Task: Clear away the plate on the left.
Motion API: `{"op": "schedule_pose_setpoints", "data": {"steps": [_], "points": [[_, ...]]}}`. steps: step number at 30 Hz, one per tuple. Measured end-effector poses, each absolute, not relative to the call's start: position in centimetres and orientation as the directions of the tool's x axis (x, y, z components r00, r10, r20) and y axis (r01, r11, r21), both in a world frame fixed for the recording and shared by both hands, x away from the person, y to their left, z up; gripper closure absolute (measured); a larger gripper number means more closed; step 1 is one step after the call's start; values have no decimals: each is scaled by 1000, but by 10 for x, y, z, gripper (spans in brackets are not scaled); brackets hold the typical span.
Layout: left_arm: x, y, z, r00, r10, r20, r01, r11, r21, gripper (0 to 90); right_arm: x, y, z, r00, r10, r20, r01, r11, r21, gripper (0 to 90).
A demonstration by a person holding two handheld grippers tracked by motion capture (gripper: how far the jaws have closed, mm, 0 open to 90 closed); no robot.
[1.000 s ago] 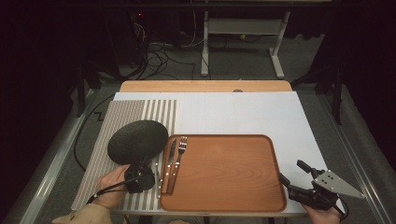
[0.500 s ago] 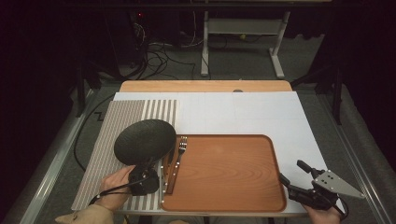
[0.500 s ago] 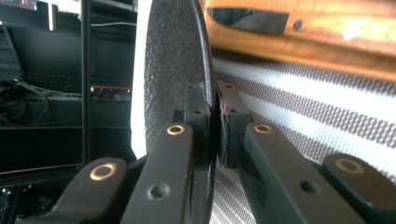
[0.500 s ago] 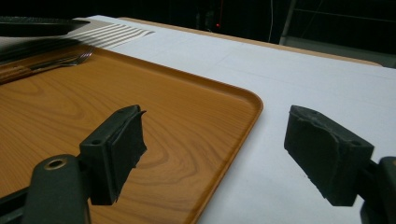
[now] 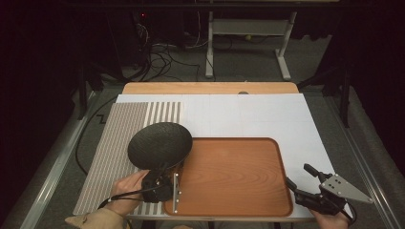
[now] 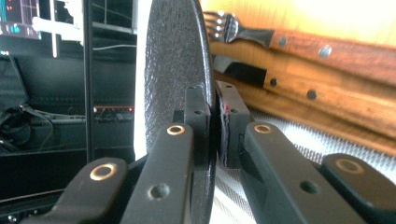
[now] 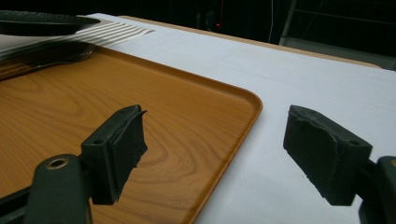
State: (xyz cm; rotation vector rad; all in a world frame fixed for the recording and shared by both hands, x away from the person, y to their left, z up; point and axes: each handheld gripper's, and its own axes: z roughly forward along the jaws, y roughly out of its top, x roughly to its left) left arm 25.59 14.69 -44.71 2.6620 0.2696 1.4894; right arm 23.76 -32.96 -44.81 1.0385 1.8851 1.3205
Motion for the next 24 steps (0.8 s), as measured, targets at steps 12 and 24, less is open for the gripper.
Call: {"op": "schedule_pose_setpoints", "data": {"steps": [12, 24], "points": [[250, 125, -441, 521, 128, 844, 48, -992, 120, 814, 237, -330, -448, -512, 857, -52, 251, 208, 945, 215], [246, 102, -441, 535, 109, 838, -14, -990, 138, 813, 237, -330, -448, -514, 856, -51, 248, 206, 947, 215]]}}
